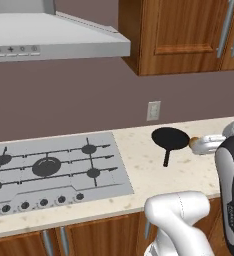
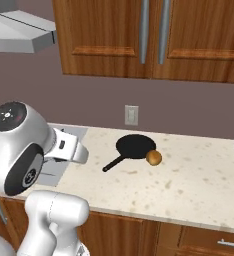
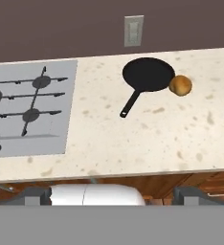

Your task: Place both pans onto different burners. Then place the potato and the steak on different pans.

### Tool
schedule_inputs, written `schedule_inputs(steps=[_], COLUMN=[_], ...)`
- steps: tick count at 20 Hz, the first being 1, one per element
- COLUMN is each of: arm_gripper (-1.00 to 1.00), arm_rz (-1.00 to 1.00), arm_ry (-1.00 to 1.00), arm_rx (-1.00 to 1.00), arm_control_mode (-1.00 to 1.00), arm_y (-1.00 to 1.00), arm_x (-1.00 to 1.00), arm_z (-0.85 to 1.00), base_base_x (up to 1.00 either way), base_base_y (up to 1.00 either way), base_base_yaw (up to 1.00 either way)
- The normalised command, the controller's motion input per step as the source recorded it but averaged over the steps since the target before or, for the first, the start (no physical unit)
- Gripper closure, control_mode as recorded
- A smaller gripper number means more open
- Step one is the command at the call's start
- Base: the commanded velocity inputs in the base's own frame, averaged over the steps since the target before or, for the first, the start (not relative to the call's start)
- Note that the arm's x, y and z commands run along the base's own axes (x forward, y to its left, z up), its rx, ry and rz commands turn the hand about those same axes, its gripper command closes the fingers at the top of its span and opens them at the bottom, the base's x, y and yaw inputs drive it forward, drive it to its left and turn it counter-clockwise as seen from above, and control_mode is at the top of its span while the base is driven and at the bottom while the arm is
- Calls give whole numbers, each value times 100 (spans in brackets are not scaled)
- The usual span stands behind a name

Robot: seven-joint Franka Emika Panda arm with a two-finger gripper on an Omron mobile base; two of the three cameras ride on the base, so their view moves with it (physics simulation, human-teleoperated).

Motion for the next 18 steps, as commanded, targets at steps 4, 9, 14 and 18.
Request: schedule_inputs(steps=[4, 9, 14, 18], arm_gripper=[-100, -100, -100, -100], arm_rz=[-8, -14, -14, -8], arm_ry=[0, -1, -3, 0], arm_rx=[0, 0, 0, 4], arm_control_mode=[-100, -100, -100, -100], arm_y=[-16, -13, -12, -5], arm_x=[48, 33, 30, 27], arm_z=[0, -18, -31, -18], base_base_x=[0, 0, 0, 0], base_base_y=[0, 0, 0, 0], base_base_yaw=[0, 0, 0, 0])
